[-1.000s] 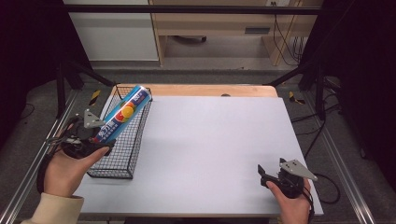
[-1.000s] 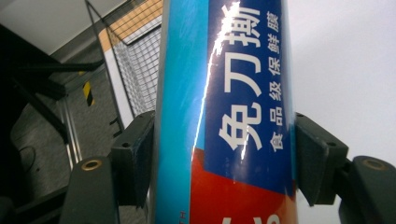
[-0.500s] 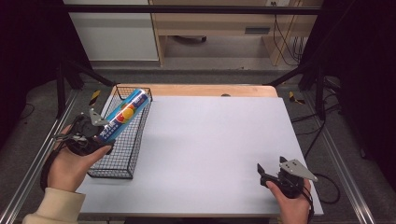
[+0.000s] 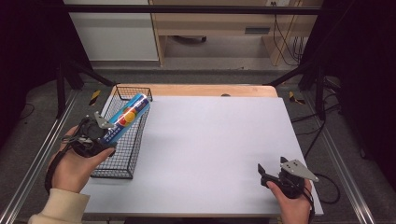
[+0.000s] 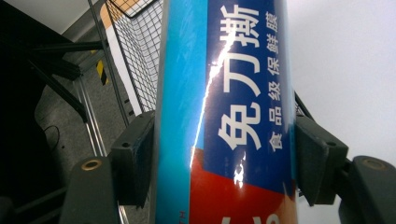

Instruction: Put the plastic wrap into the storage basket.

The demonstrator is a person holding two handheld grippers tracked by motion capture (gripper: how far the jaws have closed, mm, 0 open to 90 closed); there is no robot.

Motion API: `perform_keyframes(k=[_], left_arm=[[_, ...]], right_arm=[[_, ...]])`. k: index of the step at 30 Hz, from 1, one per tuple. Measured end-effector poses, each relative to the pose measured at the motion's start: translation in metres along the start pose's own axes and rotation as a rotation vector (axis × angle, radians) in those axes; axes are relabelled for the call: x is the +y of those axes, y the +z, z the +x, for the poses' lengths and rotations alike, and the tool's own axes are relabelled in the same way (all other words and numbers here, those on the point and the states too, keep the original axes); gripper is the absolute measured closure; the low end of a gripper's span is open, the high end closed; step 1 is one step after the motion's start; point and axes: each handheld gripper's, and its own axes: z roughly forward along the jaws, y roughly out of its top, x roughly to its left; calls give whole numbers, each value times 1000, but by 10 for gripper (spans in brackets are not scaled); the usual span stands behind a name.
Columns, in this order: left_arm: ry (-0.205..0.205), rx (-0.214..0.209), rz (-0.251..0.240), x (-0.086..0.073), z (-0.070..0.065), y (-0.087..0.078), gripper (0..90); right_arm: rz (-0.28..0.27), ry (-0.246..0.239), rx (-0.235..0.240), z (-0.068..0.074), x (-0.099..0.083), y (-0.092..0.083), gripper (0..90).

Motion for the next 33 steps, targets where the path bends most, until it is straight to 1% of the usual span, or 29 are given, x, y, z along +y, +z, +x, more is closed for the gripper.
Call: perform_keyframes(k=[7,9,14,22,23,26,27,29,30,31,33], left_arm=[[-10,16,29,-8,6,2,320],[-16,12,37,-9,8,3,320],[-4,23,62,-11,9,8,320],[-5,38,89,-10,10,15,320],[1,42,96,-10,10,15,320],[-1,50,105,-8,9,19,320],[8,52,114,-8,9,19,320],[2,56,114,-8,8,21,320],[2,57,115,-7,8,22,320],[13,55,127,-7,8,22,320],[8,55,129,-6,8,22,320]], right_arm=[[3,1,2,1,0,0,148],[4,4,5,1,0,0,147],[-1,10,1,0,0,-1,148],[0,2,7,1,0,0,148],[1,1,7,1,0,0,148],[0,-1,7,1,0,0,149],[0,-1,7,1,0,0,149],[2,1,7,1,0,0,149],[1,-1,6,1,0,0,149],[2,1,7,1,0,0,149],[2,2,8,1,0,0,150]])
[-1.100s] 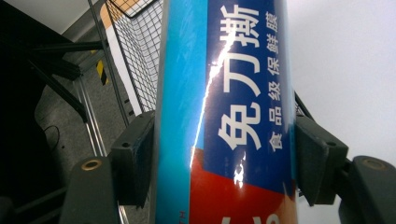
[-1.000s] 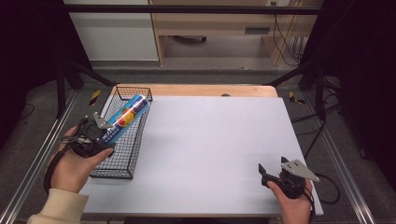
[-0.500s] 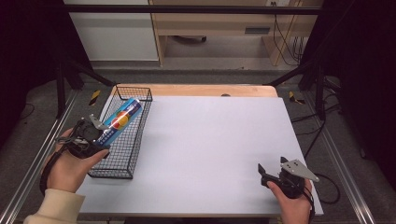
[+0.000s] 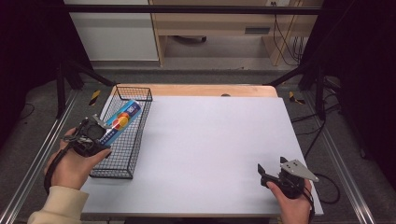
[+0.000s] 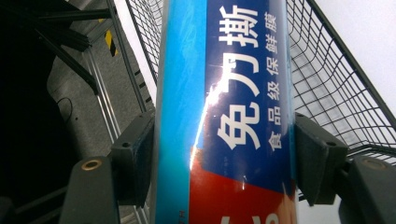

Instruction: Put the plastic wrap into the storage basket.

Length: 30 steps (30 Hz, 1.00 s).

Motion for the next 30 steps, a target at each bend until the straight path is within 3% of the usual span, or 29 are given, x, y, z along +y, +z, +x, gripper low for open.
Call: perform_keyframes(k=[6,15,19,25,30], left_arm=[[-15,16,4,1,0,2,320],[-9,6,37,2,2,4,320],[-34,-7,53,1,4,8,320],[-52,9,72,1,4,10,320],[-42,24,92,3,2,13,320]], right_arm=[[1,0,0,0,0,0,150],[5,-2,6,0,0,0,150],[7,-8,7,1,0,1,150],[3,-5,12,2,0,1,151],[3,0,15,1,1,1,151]])
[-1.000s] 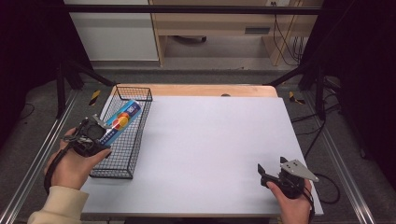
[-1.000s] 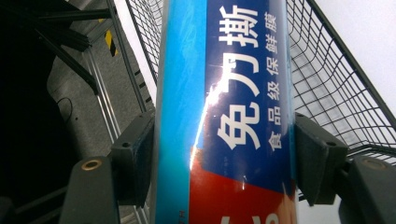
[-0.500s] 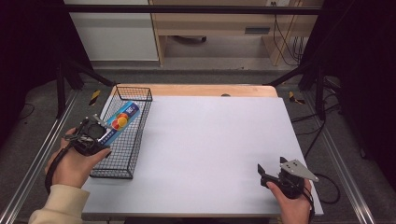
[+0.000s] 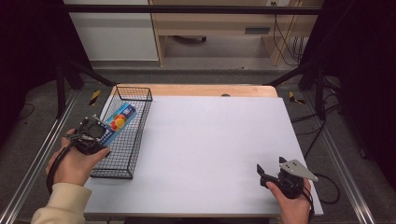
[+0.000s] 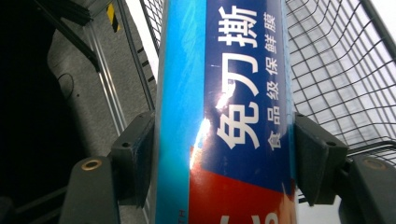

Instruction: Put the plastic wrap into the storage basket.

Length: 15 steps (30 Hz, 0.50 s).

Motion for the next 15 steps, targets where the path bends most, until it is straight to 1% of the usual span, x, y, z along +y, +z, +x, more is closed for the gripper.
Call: perform_keyframes(k=[2,6,8,11,15], left_arm=[[-13,-10,-6,0,0,2,320],[-6,-12,4,1,-1,4,320],[-15,-18,6,1,-1,5,320],[-5,-10,25,1,-3,9,320],[-4,-14,33,2,-5,11,320]], right_arm=[[2,-1,1,0,0,0,153],[3,-4,1,0,0,1,155],[3,-5,1,0,0,1,155],[5,-4,3,1,0,1,155],[3,-5,1,1,0,1,155]])
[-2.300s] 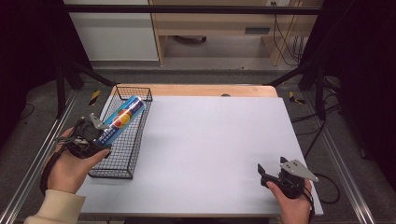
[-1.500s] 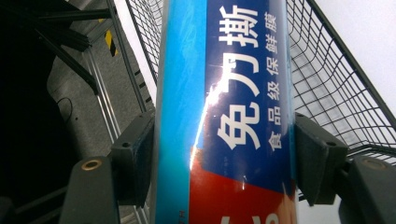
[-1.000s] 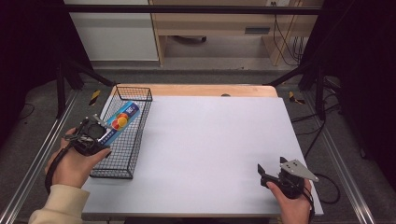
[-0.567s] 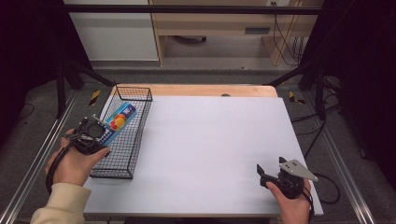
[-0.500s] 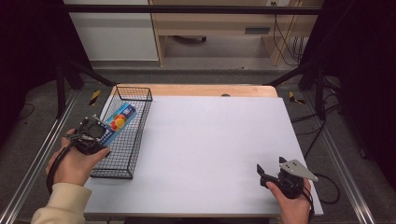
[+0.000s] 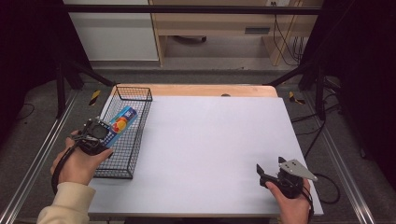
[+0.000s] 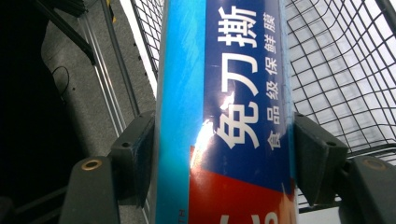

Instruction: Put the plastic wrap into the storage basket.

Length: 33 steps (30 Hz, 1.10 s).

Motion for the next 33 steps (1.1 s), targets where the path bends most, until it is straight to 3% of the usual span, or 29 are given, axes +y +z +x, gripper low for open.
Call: perform_keyframes(k=[13,33], left_arm=[[25,13,17,5,-8,0,320],[27,-4,48,6,-11,10,320]], right_arm=[[1,-1,2,0,0,0,156],[6,2,11,1,0,1,157]])
